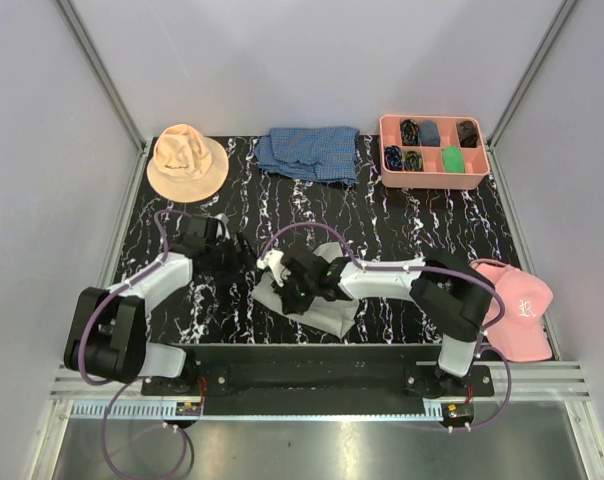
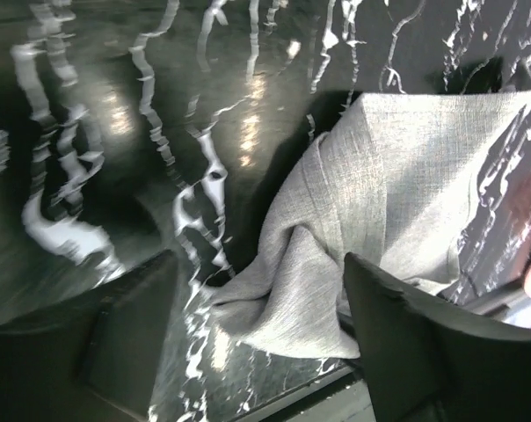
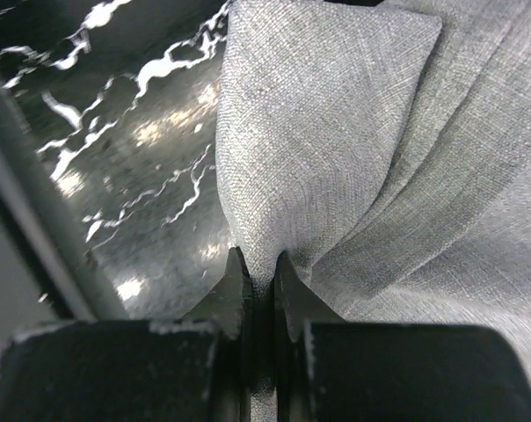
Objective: Fold the napkin, place the utensils inside, and roll it up
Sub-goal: Roll the napkin with the utensil
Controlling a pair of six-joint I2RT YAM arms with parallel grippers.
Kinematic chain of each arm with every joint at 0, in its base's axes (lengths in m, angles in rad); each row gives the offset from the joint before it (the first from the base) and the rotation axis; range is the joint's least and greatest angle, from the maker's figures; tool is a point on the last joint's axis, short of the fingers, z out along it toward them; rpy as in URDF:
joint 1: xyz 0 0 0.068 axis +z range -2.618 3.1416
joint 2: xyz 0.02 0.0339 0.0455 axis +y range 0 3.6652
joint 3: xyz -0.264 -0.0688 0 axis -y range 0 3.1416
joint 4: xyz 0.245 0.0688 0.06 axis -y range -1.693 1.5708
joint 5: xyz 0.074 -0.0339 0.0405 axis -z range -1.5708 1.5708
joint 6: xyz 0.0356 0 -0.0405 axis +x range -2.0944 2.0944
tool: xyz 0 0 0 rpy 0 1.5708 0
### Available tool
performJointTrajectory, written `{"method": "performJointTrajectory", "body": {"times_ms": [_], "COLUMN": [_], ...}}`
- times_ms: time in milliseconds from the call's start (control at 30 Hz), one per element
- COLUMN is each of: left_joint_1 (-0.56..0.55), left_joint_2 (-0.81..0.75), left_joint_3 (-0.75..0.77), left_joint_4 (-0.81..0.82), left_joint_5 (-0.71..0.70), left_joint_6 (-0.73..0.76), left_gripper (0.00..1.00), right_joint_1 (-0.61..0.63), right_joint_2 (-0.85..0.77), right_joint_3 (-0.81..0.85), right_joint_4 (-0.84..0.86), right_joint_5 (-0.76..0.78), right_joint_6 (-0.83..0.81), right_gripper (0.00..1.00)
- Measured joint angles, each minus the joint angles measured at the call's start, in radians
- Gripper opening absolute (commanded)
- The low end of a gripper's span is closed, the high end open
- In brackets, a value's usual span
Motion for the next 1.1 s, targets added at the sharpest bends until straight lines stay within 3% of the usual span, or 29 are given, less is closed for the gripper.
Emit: {"method": "performJointTrajectory", "body": {"times_ms": [300, 567, 800, 1100], "left_joint_1": [0.003, 0.003, 0.0, -0.037], "left_joint_2": [-0.193, -0.34, -0.33, -0.253], "left_joint_3": [-0.09, -0.214, -0.269, -0.271], "left_joint_4": [-0.06, 0.012, 0.103, 0.214], "left_joint_5": [-0.052, -0.004, 0.035, 0.051], "left_joint_6": [0.024, 0.021, -0.008, -0.058], "left_gripper": [0.82, 0.82, 0.74, 0.54], "right_joint_1": [-0.169, -0.291, -0.327, -0.34], "right_joint_2": [0.021, 0.14, 0.22, 0.269], "right_joint_3": [0.023, 0.081, 0.091, 0.091], "right_joint_4": [-0.053, -0.056, -0.053, -0.029], "right_joint_5": [-0.418, -0.746, -0.881, -0.952], "right_joint_6": [0.015, 0.066, 0.094, 0.121], "right_gripper": [0.0, 0.0, 0.0, 0.0]}}
